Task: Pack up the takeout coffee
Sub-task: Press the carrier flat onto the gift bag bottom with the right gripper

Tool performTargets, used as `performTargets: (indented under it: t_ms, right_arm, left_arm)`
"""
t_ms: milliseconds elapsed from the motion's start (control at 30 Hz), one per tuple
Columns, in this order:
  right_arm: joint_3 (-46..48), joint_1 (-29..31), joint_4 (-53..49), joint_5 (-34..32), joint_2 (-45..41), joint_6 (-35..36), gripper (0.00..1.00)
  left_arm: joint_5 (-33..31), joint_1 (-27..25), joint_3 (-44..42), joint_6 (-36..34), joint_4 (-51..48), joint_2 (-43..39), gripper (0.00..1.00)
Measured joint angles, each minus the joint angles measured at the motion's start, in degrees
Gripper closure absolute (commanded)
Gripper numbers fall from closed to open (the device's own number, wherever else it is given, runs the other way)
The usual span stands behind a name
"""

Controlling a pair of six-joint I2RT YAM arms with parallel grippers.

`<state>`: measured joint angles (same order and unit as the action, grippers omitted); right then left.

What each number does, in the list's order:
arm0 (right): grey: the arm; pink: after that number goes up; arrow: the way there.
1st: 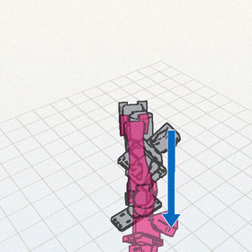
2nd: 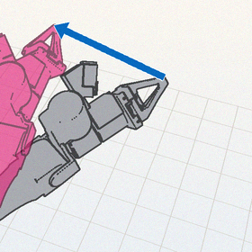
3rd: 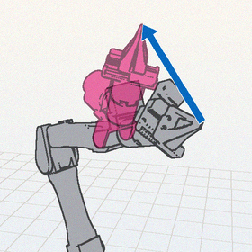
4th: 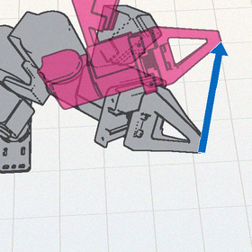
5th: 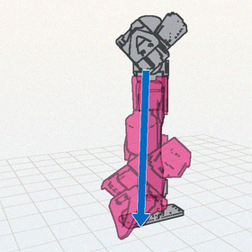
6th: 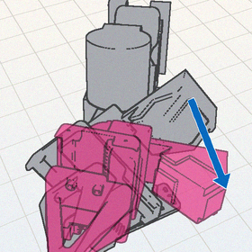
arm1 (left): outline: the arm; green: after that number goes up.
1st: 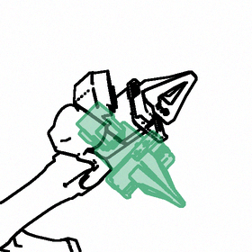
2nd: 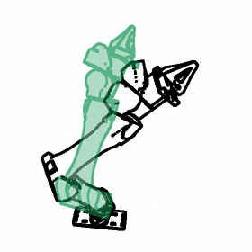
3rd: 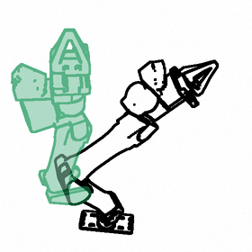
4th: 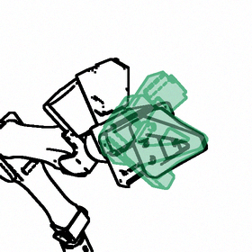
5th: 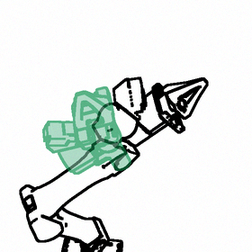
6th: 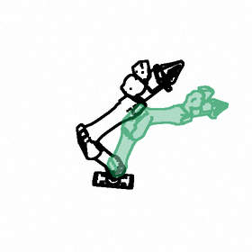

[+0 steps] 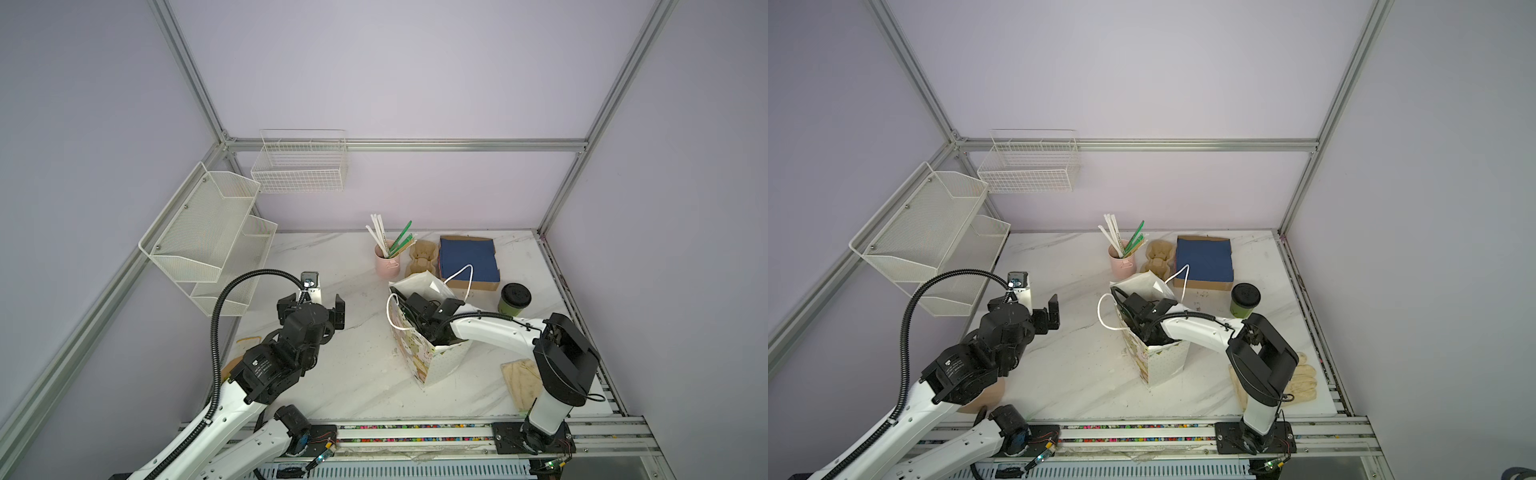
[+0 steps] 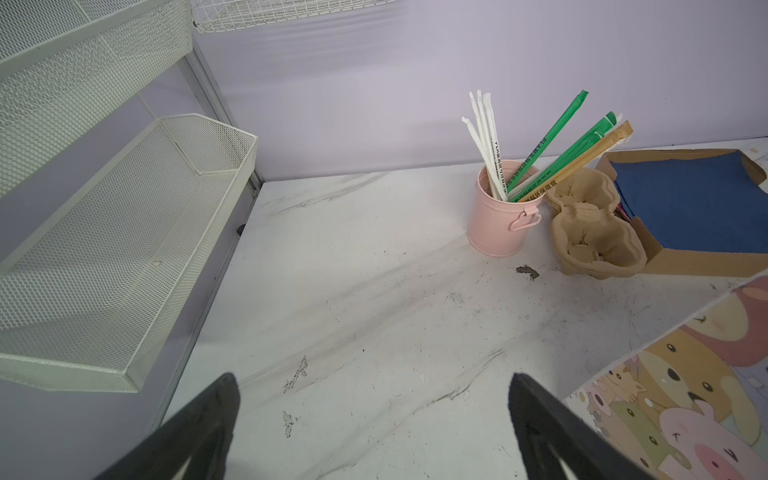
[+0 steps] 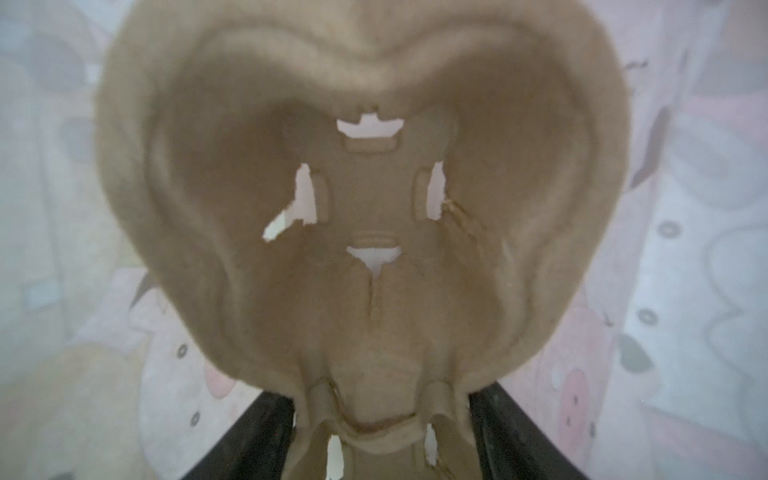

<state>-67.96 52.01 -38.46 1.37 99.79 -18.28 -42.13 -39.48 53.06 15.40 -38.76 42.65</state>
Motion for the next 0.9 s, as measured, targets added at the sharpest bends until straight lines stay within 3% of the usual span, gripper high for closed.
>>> performTargets:
  t_ms: [900]
  right_arm:
    - [-4.0, -0.3, -1.1, -2.4, 0.0, -2.0, 0.03]
  left_arm:
    - [0.6, 0.2, 0.0, 0.0, 0.0, 0.8, 0.0]
